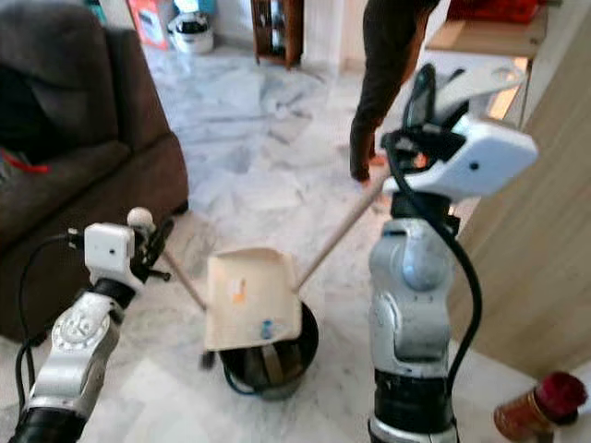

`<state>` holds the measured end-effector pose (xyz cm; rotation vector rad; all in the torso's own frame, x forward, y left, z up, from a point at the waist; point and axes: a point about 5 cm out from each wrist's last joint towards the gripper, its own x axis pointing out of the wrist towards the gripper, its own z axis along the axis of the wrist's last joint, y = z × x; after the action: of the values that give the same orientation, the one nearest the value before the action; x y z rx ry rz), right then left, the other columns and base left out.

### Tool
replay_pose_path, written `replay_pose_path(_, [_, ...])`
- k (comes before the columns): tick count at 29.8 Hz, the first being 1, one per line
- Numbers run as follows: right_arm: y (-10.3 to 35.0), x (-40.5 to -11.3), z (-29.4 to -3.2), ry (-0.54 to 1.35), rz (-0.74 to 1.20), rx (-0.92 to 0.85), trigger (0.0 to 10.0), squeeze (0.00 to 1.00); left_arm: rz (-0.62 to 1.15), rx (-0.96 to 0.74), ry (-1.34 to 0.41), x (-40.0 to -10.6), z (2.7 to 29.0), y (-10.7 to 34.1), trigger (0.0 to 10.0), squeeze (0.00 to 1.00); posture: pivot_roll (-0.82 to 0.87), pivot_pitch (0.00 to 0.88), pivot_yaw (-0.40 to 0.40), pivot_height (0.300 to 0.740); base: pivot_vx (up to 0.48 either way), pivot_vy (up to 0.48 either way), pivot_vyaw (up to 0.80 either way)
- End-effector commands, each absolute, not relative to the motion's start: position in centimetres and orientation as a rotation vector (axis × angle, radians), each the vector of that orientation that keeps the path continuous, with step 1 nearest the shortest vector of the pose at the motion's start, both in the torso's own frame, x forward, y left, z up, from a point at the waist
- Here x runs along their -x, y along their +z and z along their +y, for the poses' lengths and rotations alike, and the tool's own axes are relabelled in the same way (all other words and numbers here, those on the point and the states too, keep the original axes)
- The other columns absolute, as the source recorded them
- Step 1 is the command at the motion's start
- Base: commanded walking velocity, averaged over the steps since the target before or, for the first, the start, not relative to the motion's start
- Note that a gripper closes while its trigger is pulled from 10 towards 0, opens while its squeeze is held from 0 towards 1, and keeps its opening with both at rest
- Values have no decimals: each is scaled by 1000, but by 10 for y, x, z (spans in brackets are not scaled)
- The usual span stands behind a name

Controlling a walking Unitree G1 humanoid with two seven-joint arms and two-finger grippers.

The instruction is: Sweep floor

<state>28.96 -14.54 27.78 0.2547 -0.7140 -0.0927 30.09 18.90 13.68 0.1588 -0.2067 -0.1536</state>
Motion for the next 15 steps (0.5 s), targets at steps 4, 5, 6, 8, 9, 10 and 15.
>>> replay_pose_path(4, [293,-283,-146,-83,-787,-289,10000,0,-268,-157,-165,-301,186,151,10000,0,-17,21,44,740,120,0,0])
replay_pose_path(5, [293,-283,-146,-82,-785,-286,10000,0,-268,-156,-165,-301,186,151,10000,0,-17,21,44,740,240,0,0])
replay_pose_path(6, [293,-283,-146,-82,-785,-286,10000,0,-268,-156,-165,-301,186,151,10000,0,-17,21,44,740,240,0,0])
replay_pose_path(8, [292,-283,-145,-78,-783,-281,10000,0,-268,-156,-167,-301,185,151,10000,0,-19,16,44,740,242,0,0])
replay_pose_path(9, [292,-283,-145,-76,-783,-279,10000,0,-269,-156,-168,-302,185,151,10000,0,-19,16,44,740,247,0,0])
replay_pose_path(10, [292,-283,-145,-75,-783,-275,10000,0,-269,-157,-167,-302,185,151,10000,0,-19,16,44,740,251,0,0])
replay_pose_path(15, [291,-284,-148,-81,-780,-269,10000,0,-268,-156,-166,-302,185,151,10000,0,-20,9,45,740,255,0,0])
